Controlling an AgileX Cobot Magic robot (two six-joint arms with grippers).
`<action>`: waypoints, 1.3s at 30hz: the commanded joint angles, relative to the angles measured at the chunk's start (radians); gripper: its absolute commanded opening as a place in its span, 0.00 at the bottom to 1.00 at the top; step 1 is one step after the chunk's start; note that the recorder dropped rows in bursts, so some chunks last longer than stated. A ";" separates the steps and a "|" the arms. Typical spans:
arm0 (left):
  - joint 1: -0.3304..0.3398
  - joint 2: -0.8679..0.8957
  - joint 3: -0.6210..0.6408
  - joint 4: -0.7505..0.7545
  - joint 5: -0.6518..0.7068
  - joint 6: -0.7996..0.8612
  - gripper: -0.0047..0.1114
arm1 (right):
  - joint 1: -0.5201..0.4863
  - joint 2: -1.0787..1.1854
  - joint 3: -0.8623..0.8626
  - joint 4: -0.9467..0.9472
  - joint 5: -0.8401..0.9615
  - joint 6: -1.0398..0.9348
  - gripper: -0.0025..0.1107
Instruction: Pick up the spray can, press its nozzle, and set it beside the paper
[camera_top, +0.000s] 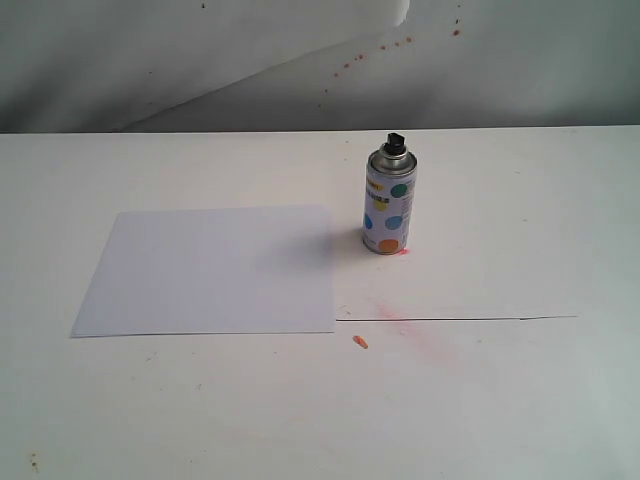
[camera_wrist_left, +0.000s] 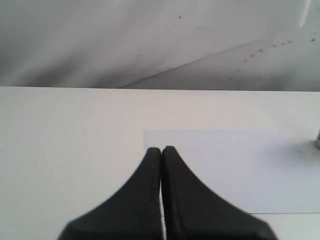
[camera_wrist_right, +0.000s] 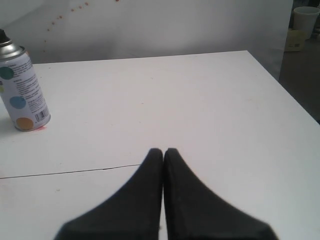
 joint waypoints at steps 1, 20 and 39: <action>0.001 -0.042 0.003 0.276 -0.022 -0.249 0.04 | -0.006 -0.006 0.003 -0.005 0.000 -0.003 0.02; -0.150 -0.089 0.108 0.420 -0.021 -0.347 0.04 | -0.006 -0.006 0.003 -0.005 0.000 -0.003 0.02; -0.126 -0.089 0.108 0.428 -0.025 -0.351 0.04 | -0.006 -0.006 0.003 -0.005 0.000 -0.003 0.02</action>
